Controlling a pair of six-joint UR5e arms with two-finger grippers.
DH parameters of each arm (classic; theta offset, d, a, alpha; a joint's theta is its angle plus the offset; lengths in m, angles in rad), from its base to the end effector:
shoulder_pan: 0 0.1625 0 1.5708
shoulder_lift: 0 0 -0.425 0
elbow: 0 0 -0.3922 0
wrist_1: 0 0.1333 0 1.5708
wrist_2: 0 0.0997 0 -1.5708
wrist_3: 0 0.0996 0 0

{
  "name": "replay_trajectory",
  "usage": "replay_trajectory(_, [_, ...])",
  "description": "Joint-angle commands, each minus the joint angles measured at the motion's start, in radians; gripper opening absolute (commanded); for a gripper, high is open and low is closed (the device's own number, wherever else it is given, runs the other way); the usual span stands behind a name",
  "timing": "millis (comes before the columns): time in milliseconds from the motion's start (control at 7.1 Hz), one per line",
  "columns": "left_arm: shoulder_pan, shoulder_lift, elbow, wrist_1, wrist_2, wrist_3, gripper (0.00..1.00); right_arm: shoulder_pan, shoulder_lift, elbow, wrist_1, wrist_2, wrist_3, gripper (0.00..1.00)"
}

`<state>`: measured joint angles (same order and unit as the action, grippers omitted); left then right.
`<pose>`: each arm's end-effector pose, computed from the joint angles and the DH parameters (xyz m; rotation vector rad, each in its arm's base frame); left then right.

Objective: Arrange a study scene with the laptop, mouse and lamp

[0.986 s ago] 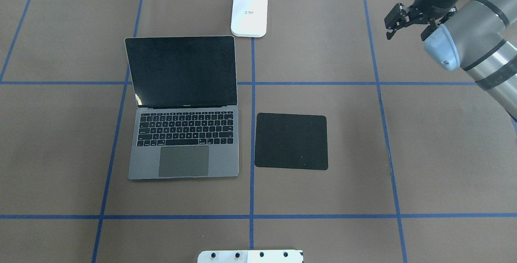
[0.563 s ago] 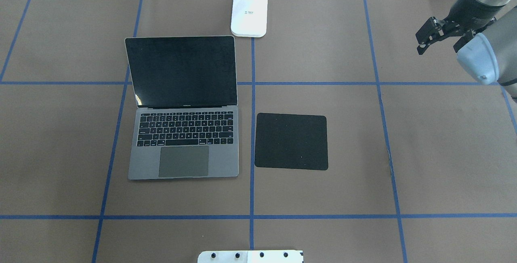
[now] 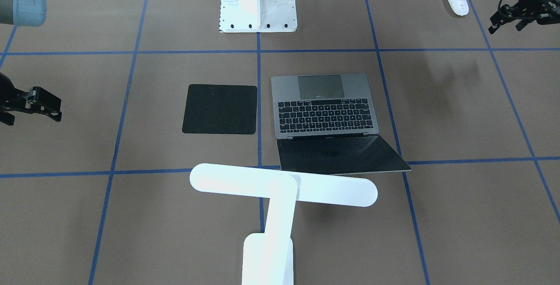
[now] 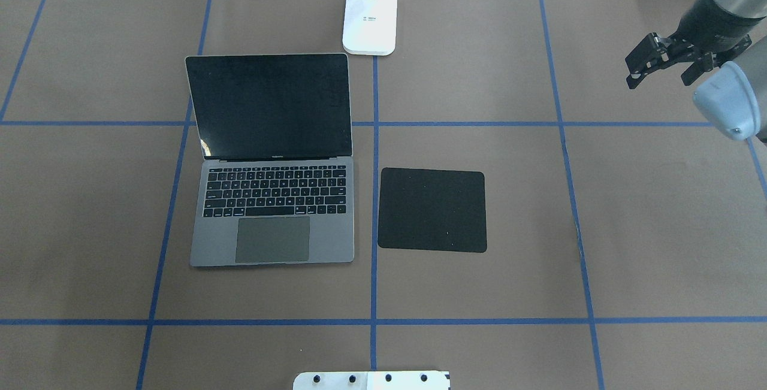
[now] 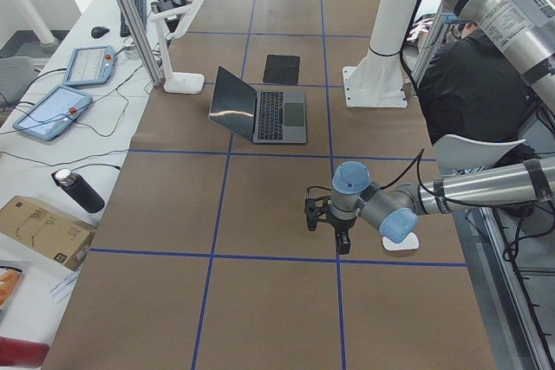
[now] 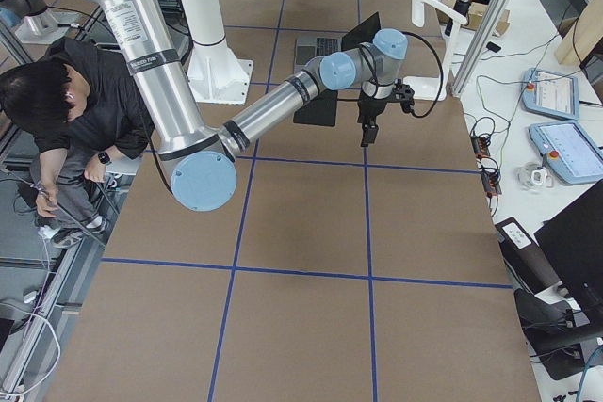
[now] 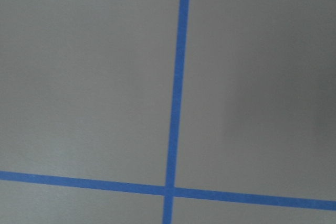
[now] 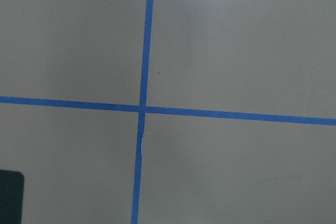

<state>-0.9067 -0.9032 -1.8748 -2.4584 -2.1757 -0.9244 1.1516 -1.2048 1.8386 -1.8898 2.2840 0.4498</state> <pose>0.0819 -0.2290 0.6568 -0.0655 0.7757 -0.0886 -0.1764 -0.5632 0.3678 -0.0244 -0.7681 -0.0832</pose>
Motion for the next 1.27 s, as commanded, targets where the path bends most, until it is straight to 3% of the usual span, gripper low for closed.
replay_trajectory(0, [0.214,0.006,0.003,-0.088,0.106,-0.225,1.0,-0.004,-0.001,0.002,0.0,-0.001,0.003,1.0])
replay_trajectory(422, [0.513,0.036,0.005,-0.149,0.213,-0.416,1.0,-0.024,-0.001,0.002,0.005,0.0,0.036,1.0])
replay_trajectory(1126, [0.637,0.121,0.019,-0.235,0.215,-0.439,1.0,-0.056,-0.004,0.019,0.009,-0.001,0.064,1.0])
